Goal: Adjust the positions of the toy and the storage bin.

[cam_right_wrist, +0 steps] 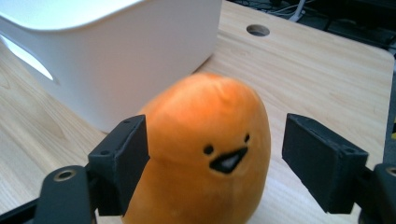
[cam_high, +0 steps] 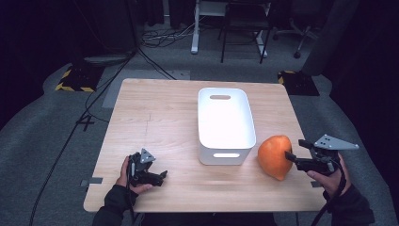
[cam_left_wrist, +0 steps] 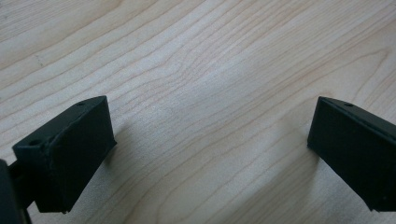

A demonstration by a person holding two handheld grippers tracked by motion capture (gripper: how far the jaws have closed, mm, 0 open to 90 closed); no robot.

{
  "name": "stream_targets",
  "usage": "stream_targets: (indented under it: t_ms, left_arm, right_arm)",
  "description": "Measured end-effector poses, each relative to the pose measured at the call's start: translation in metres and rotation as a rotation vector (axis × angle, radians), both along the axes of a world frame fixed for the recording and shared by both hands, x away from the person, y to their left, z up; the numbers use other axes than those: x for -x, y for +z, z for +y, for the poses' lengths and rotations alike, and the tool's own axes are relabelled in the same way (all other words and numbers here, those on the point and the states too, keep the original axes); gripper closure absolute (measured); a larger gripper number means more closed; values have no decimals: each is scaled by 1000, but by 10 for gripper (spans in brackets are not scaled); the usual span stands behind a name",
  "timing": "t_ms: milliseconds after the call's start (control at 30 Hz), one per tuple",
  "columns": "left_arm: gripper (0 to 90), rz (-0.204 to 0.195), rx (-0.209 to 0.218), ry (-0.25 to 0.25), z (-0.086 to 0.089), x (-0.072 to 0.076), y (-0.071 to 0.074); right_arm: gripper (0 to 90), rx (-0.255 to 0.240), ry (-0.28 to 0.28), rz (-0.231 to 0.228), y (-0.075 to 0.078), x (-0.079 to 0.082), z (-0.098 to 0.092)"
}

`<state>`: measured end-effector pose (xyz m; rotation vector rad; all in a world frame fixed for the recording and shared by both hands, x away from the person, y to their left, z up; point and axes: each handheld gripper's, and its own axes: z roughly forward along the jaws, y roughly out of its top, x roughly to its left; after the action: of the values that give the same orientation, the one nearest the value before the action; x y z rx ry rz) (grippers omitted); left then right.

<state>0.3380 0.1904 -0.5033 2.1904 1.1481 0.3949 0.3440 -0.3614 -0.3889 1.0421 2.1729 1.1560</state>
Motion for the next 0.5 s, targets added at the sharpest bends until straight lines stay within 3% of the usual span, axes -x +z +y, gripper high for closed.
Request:
stream_targets:
  t_ms: [100,267,500]
  left_arm:
    - [6,0,0,0,0,0,0]
    - [6,3,0,-3,0,0,0]
    - [6,1,0,-4,0,0,0]
  right_arm:
    - [229,4,-6,-10,3,-3,4]
    - [217,23,-68,-17,4,-13,17]
    - [205,14,-137,17,-2,-23,32]
